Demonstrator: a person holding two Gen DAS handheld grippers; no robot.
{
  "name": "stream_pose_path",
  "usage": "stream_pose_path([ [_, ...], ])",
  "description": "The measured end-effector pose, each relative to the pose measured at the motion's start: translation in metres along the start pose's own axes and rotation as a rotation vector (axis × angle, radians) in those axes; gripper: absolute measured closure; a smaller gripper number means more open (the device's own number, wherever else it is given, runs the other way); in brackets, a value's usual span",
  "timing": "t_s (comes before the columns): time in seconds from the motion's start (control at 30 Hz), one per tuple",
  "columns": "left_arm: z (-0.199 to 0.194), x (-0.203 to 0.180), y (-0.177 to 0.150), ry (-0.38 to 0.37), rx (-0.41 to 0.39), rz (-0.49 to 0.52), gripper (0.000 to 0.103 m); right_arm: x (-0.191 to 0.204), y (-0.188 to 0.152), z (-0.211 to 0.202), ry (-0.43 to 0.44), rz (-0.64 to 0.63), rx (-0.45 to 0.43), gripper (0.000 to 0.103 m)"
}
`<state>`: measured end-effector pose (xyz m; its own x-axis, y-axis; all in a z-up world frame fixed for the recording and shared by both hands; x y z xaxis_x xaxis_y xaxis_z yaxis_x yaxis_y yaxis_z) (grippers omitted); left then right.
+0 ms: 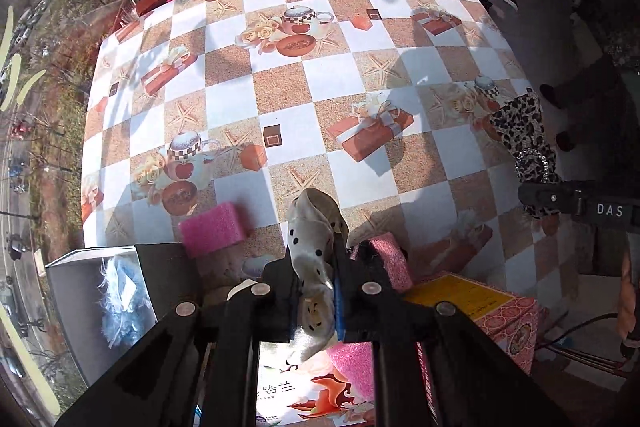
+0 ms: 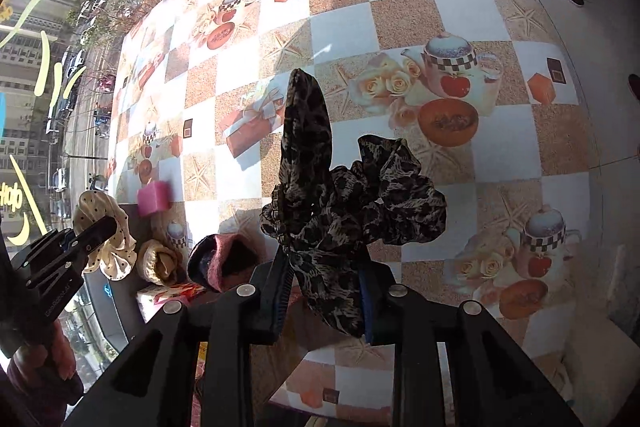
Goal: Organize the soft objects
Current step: 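Carry the scrunchie and leopard scarf in both grippers over the white box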
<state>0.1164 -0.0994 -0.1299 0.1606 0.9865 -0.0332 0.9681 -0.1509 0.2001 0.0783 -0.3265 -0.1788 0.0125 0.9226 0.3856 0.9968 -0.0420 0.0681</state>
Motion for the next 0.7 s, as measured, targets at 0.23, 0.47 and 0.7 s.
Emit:
stream_pose_path([
  [0.23,-0.028,-0.006,-0.044,-0.042,-0.022,0.041,0.089,0.031,-0.022,-0.010,0.008,0.016,-0.026,0.074],
  [0.47,-0.058,0.009,-0.080,-0.038,-0.068,0.063,0.089,0.083,-0.037,-0.030,0.020,-0.043,-0.052,0.074],
  [0.7,-0.080,0.037,-0.096,-0.052,-0.117,-0.013,0.089,0.151,-0.042,-0.032,0.050,-0.146,-0.056,0.074],
])
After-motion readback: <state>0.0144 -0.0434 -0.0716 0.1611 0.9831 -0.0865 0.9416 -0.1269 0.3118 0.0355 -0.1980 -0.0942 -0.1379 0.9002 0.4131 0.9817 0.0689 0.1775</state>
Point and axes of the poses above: each gripper's, at about its wrist camera, not at the fingertips, and z roughly the way its jaws point, x to its left, y to its top, the point moved 4 cm from there along z, roughly the way its jaws point, and after that the axes turned 14 degrees about -z, right-handed, at the moved point
